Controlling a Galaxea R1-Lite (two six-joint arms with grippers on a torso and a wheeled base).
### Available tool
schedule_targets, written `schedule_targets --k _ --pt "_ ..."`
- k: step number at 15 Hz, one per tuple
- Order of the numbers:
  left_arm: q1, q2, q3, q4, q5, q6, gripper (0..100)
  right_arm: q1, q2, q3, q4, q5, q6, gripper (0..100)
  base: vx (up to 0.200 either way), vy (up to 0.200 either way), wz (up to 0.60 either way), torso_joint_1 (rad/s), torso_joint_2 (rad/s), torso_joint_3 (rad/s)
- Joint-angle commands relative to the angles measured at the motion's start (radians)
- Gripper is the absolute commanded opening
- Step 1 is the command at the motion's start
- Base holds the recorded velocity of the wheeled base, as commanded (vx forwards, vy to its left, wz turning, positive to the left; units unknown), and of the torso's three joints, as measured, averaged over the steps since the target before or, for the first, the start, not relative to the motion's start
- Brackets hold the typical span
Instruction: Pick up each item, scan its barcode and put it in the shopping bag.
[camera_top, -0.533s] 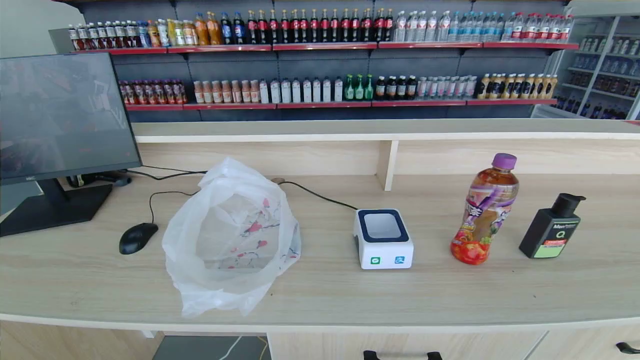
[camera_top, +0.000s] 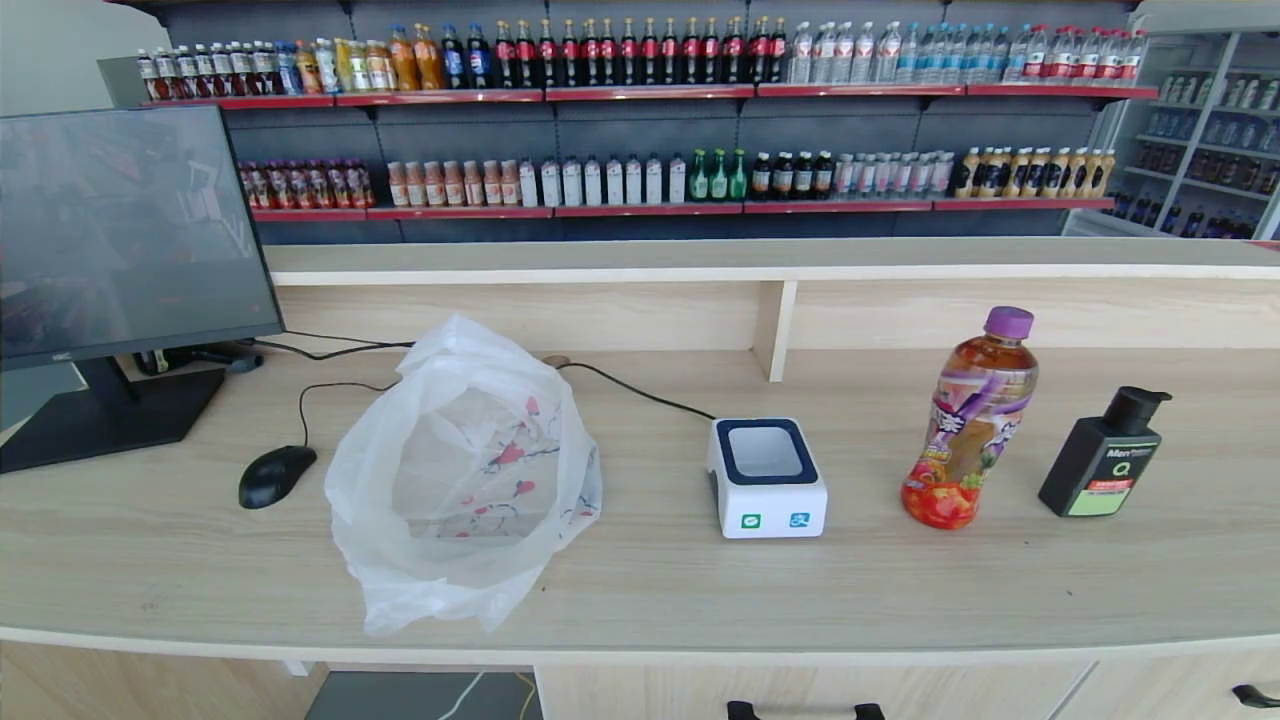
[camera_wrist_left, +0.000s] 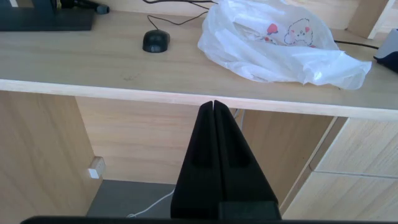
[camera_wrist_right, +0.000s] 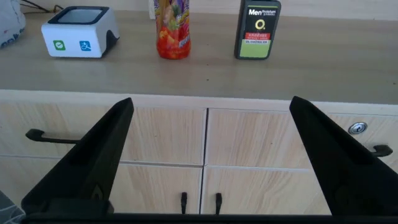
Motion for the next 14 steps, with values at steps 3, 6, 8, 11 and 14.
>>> schedule_targets --k 3,6,8,11,14 --pt "0.0 0.0 0.001 -0.001 0.0 0.0 0 0.0 0.001 -0.074 -0.038 0.02 -0.024 100 0.0 0.0 0.0 0.0 0.0 0.0" --pt "0.0 0.0 0.001 0.0 0.0 0.0 0 0.002 0.09 -0.187 0.042 0.057 -0.024 100 0.0 0.0 0.0 0.0 0.0 0.0" --pt "0.0 0.0 0.001 0.0 0.0 0.0 0 0.005 0.247 -0.275 0.025 0.059 -0.021 100 0.0 0.0 0.0 0.0 0.0 0.0" --pt "0.0 0.0 0.0 0.0 0.0 0.0 0 0.063 0.512 -0.281 -0.2 0.06 0.005 100 0.0 0.0 0.0 0.0 0.0 0.0" --pt "0.0 0.0 0.0 0.0 0.0 0.0 0 0.121 0.866 -0.24 -0.643 0.062 0.02 100 0.0 0.0 0.0 0.0 0.0 0.0"
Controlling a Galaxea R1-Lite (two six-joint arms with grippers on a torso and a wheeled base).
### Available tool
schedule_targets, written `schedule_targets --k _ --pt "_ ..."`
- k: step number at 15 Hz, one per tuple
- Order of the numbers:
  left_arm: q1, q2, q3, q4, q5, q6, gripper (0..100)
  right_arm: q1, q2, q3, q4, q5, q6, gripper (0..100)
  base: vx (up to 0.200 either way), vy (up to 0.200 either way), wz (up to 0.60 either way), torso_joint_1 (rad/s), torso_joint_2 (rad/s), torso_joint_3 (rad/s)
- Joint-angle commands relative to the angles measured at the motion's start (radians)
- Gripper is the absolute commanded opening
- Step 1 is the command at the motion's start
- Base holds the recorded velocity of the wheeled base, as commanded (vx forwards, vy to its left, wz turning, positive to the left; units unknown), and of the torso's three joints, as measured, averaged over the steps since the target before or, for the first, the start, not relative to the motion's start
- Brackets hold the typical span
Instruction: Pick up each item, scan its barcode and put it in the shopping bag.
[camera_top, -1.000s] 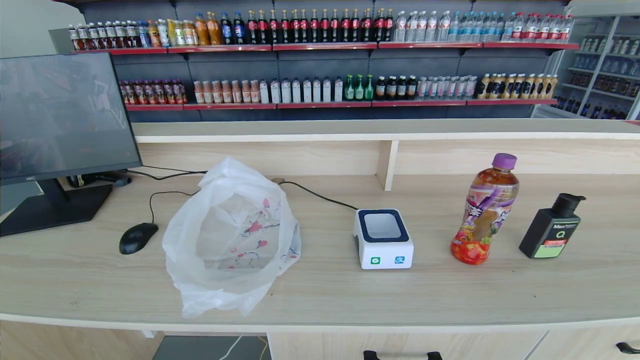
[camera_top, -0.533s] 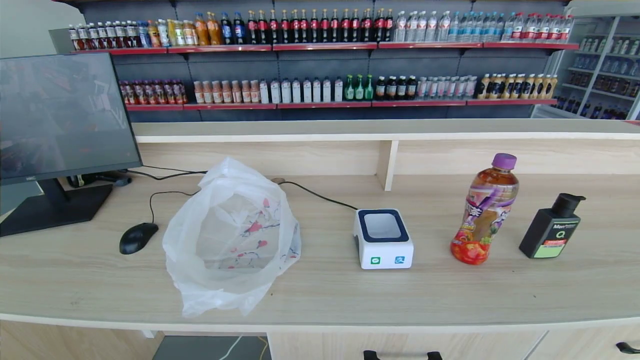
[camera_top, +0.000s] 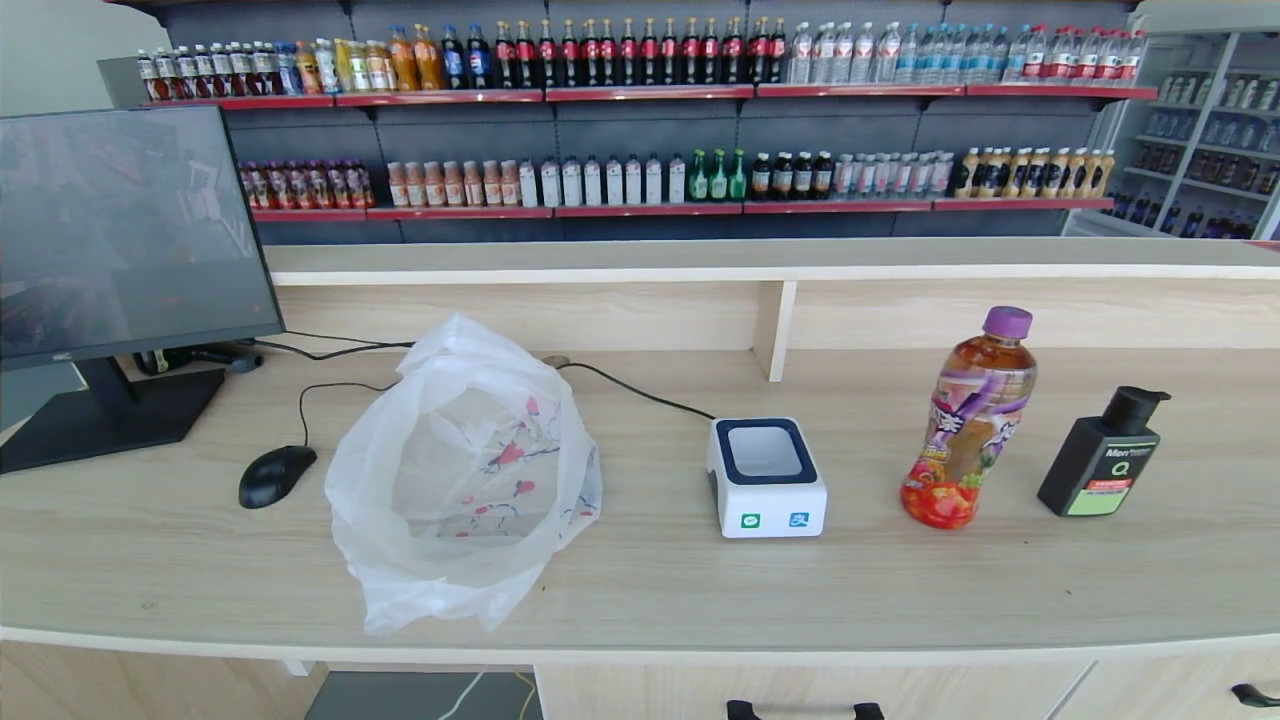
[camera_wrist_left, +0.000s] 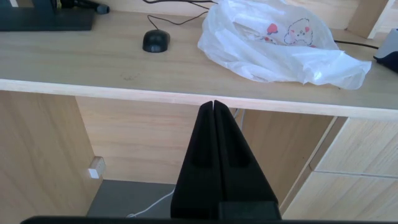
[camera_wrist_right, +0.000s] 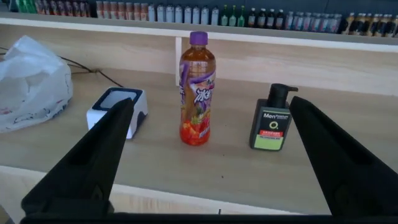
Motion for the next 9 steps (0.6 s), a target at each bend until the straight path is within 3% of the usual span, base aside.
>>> schedule_targets --k 1,2,5,9 --pt "0.0 0.0 -0.001 0.0 0.0 0.0 0 0.053 0.422 0.017 -0.366 0.001 0.01 100 0.0 0.0 0.0 0.0 0.0 0.0" --pt "0.0 0.0 0.0 -0.002 0.0 0.0 0 0.053 0.605 0.014 -0.601 0.002 0.01 100 0.0 0.0 0.0 0.0 0.0 0.0" --pt "0.0 0.0 0.0 0.0 0.0 0.0 0 0.053 0.892 -0.02 -1.002 0.001 0.001 100 0.0 0.0 0.0 0.0 0.0 0.0" --pt "0.0 0.0 -0.001 -0.002 0.0 0.0 0 0.14 0.942 0.014 -1.029 0.001 -0.001 100 0.0 0.0 0.0 0.0 0.0 0.0"
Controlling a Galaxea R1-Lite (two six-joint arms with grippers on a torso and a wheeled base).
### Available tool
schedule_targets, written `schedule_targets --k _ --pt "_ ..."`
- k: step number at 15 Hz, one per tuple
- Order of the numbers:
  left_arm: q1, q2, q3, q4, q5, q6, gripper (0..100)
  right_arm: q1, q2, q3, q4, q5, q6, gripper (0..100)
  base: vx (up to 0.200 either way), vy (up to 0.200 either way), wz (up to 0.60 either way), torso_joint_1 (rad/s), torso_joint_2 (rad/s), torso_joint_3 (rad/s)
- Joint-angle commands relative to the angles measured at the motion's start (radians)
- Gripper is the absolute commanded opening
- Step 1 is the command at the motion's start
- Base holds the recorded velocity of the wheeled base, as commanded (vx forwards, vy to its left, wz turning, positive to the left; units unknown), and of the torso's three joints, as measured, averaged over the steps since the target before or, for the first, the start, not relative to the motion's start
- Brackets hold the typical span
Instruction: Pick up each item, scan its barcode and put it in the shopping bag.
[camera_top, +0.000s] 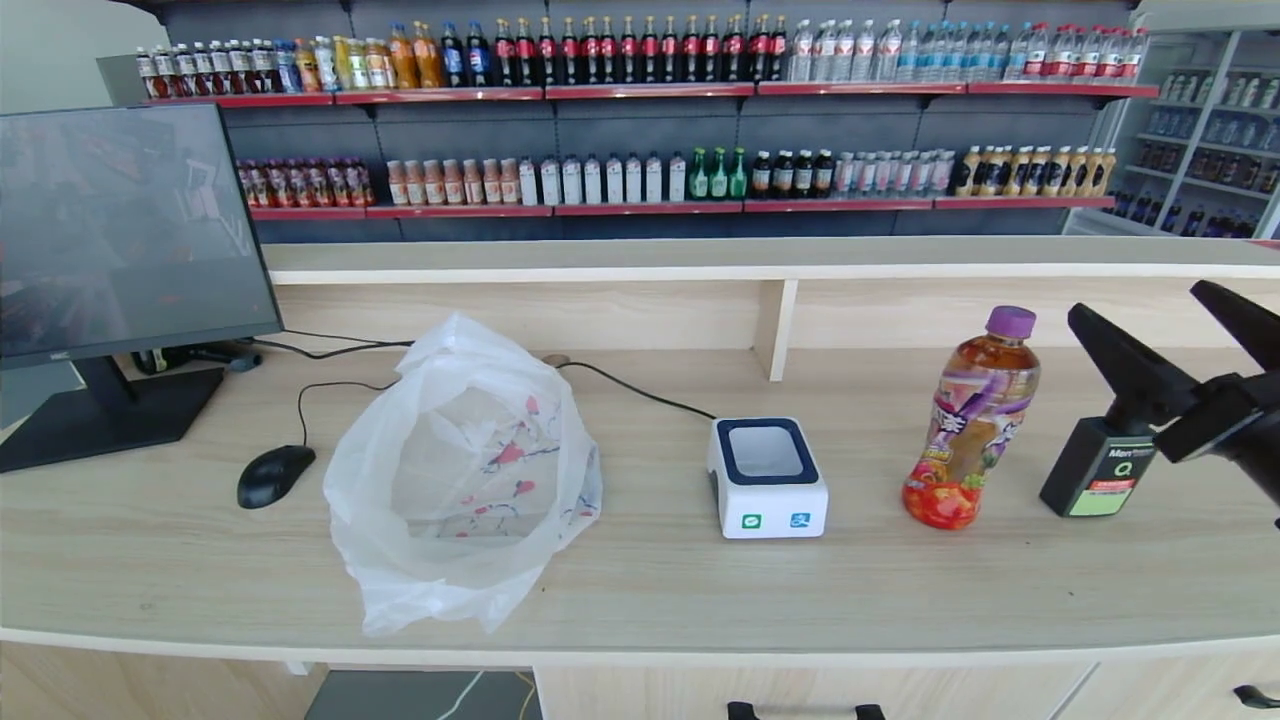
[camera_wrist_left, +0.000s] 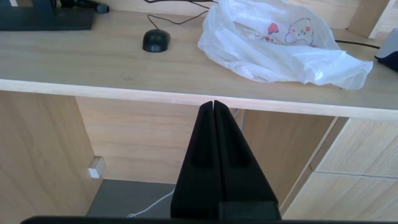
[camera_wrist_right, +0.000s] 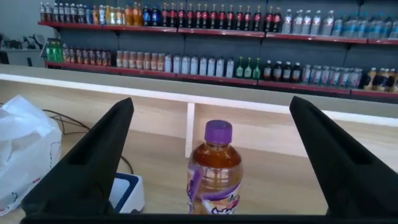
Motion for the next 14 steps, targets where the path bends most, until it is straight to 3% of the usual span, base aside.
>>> schedule_targets --k 1,6,12,14 --pt "0.0 0.0 -0.001 0.0 0.0 0.0 0 0.055 0.106 0.007 -0.005 0.0 0.01 100 0.0 0.0 0.0 0.0 0.0 0.0" --pt "0.0 0.0 -0.001 0.0 0.0 0.0 0 0.063 0.135 0.087 -0.022 0.026 0.008 100 0.0 0.0 0.0 0.0 0.0 0.0" --pt "0.0 0.0 0.0 0.0 0.0 0.0 0 0.076 0.224 0.092 -0.028 0.049 0.008 100 0.0 0.0 0.0 0.0 0.0 0.0" --pt "0.0 0.0 0.0 0.0 0.0 0.0 0 0.164 0.254 0.064 -0.028 0.158 0.056 100 0.0 0.0 0.0 0.0 0.0 0.0"
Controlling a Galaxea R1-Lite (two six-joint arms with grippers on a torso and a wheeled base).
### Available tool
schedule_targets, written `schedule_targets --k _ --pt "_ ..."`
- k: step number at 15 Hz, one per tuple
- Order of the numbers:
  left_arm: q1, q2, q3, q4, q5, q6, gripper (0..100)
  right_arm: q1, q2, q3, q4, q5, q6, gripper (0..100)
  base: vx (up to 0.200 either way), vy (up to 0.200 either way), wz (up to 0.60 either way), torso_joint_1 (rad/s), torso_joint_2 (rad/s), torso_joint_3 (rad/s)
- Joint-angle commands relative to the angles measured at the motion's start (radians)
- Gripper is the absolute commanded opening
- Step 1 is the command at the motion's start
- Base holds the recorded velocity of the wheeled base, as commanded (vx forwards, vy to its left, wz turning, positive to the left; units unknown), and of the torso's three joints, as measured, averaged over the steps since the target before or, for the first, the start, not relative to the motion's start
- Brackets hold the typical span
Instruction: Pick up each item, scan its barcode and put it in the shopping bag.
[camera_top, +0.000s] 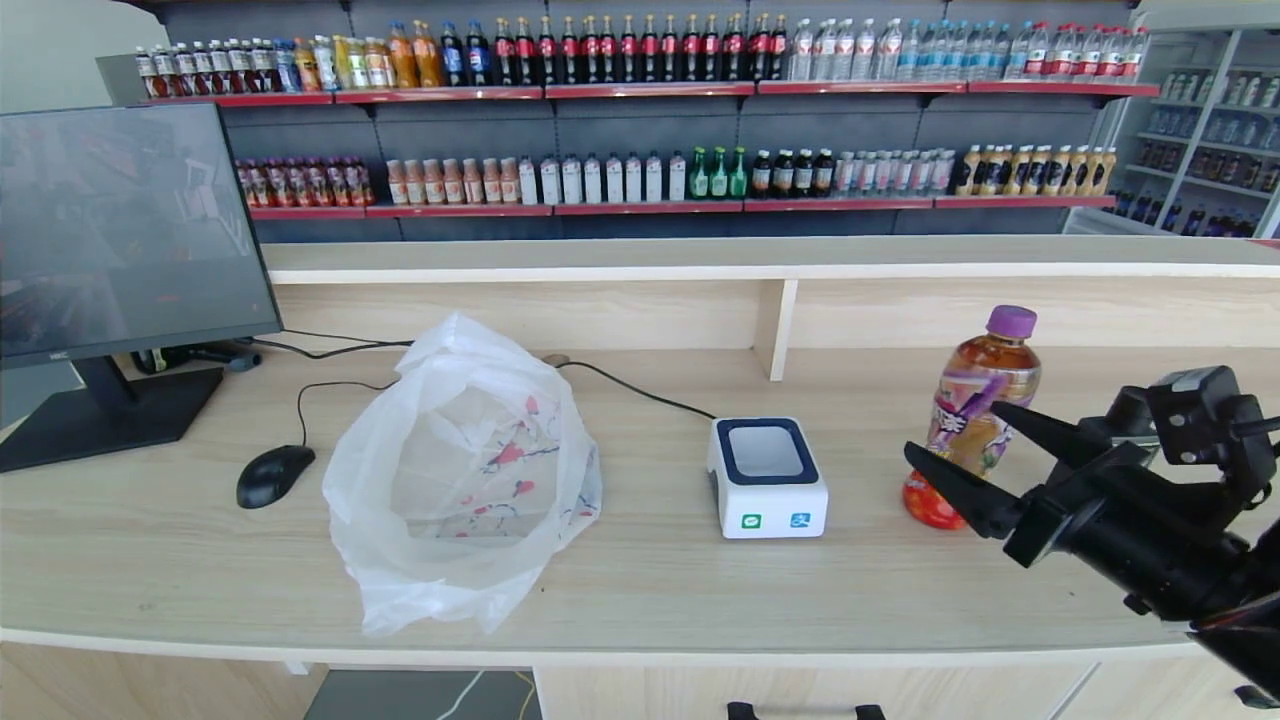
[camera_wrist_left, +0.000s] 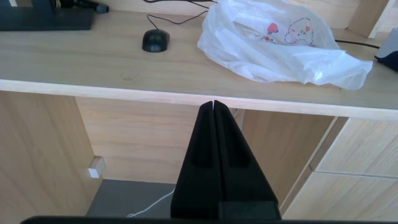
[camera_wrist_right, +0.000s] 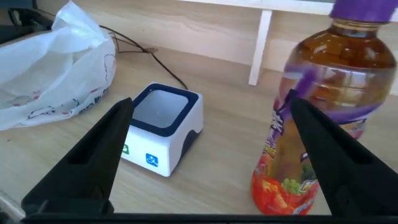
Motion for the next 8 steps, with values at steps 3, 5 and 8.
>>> schedule_targets --k 3,5,8 --pt "0.0 0.0 0.0 0.0 0.0 0.0 0 0.063 0.06 -0.037 -0.008 0.032 0.017 100 0.0 0.0 0.0 0.0 0.0 0.0" --pt "0.0 0.0 -0.001 0.0 0.0 0.0 0 0.054 0.113 -0.069 -0.013 0.029 0.006 100 0.0 0.0 0.0 0.0 0.0 0.0" --pt "0.0 0.0 0.0 0.0 0.0 0.0 0 0.028 0.198 -0.005 -0.108 0.024 -0.003 100 0.0 0.0 0.0 0.0 0.0 0.0"
